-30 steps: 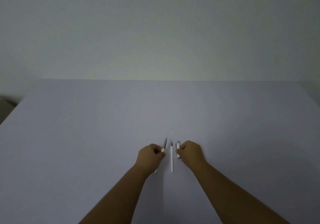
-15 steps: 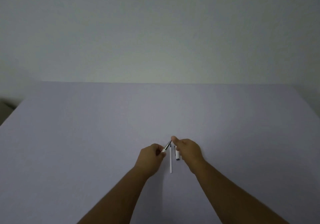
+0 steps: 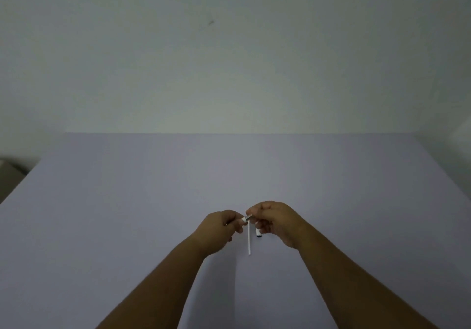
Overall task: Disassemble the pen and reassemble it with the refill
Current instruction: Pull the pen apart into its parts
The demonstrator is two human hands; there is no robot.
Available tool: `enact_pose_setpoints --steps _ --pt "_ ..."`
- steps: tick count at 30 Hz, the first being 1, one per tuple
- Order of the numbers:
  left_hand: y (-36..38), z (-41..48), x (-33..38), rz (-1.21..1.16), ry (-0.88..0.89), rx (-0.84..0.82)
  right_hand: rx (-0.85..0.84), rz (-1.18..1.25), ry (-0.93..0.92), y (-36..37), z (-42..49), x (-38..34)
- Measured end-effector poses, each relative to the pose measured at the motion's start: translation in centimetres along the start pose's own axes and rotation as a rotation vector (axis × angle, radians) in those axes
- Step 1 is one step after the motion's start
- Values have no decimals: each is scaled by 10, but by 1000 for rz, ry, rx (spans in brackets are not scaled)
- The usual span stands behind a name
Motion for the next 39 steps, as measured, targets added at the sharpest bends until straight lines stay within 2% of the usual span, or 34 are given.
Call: enact_pose_setpoints --steps 2,4,6,9,12,15,18,23,27,30,35,39 --pt "-3 -1 1 114 49 35 11 -124 38 -2 -3 -3" --pt "-5 -2 3 160 73 50 11 -193 -2 -3 -4 -6" --pt "-8 -4 7 179 87 61 -18 -188 -60 -3 -6 -9" --pt "-10 -6 13 215 118 63 -46 -127 -24 -1 -13 -13" --pt "-11 -7 16 221 123 68 15 -197 -32 -1 -15 -16" --pt "-11 -8 18 237 124 79 -20 -209 -89 -3 -15 -17" --pt "-12 -8 19 241 133 95 -46 -159 -16 -3 -20 -19" --pt "-11 -9 21 255 138 98 -13 -274 -76 -6 -19 -19" --pt "-11 -10 22 263 150 105 -34 -194 -42 -2 -22 -19" --pt "-12 -11 22 254 146 102 24 -264 -81 -3 -20 -20" --pt "-13 -13 24 267 151 121 -26 -239 -59 0 -24 -20" --pt "-13 -15 22 259 144 119 27 -310 -89 -2 -23 -19"
Point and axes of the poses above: each hand's wrist, its own z-axis towards the middle knuckle, its own y-axis out of the palm, x = y × z, the point moved 4 cm from there along z, towards the middle knuckle, and after that the axes turned 7 degrees about z, right-handed, at the moved point
